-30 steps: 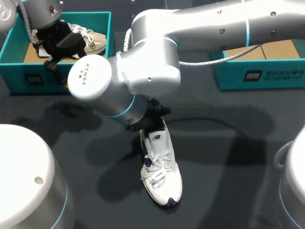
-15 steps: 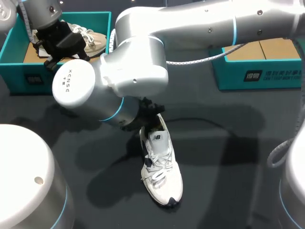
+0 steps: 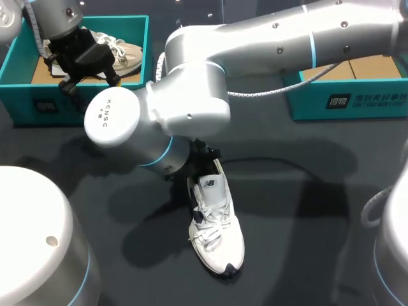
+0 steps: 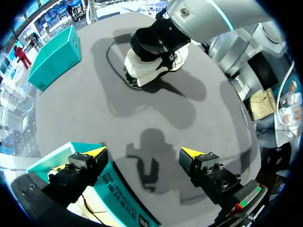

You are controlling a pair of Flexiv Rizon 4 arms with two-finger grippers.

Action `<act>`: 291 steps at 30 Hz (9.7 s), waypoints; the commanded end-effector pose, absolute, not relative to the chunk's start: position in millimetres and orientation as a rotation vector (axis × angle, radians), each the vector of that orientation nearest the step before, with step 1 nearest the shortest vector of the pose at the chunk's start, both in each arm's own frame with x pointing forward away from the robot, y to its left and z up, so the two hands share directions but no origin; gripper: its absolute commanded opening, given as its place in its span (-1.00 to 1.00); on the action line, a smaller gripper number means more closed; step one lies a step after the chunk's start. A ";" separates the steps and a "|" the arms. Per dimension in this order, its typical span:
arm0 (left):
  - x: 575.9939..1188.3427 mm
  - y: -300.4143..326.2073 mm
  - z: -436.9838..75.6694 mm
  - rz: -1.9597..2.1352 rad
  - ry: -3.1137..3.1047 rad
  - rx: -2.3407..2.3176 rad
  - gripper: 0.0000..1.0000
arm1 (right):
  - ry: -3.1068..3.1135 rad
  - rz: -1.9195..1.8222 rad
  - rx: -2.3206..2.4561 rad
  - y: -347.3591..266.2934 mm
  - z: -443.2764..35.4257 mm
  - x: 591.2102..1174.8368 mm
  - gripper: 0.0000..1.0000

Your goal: Take the shoe out of the shoebox, open the shoe tongue, remove and reinsert the insole, then place the shoe into the shoebox

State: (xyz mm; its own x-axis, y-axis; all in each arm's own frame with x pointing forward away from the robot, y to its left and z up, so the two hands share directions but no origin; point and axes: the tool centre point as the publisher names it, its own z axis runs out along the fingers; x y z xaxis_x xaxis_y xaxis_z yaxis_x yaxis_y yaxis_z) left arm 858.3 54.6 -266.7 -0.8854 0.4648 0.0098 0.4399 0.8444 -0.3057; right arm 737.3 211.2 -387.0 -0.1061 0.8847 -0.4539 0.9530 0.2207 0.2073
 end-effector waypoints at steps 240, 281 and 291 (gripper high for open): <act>858.6 54.7 -266.6 0.453 -2.935 -0.723 1.00 | 2.493 -0.350 2.019 216.7 -317.2 651.3 0.95; 858.6 54.7 -266.6 0.453 -2.935 -0.723 1.00 | 2.430 -0.304 2.036 214.7 -303.9 632.4 -0.23; 858.6 54.7 -266.6 0.453 -2.935 -0.723 1.00 | 2.494 -0.255 2.023 208.1 -333.4 662.6 -0.27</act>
State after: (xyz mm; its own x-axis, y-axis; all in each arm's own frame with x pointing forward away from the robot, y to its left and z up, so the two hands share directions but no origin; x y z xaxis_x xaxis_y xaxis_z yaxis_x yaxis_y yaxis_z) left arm 858.3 54.6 -266.8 -0.8854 0.4647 0.0097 0.4398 0.8443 -0.3062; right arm 657.1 213.3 -320.8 -0.2115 0.9750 -0.0687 0.9670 0.1985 -0.1597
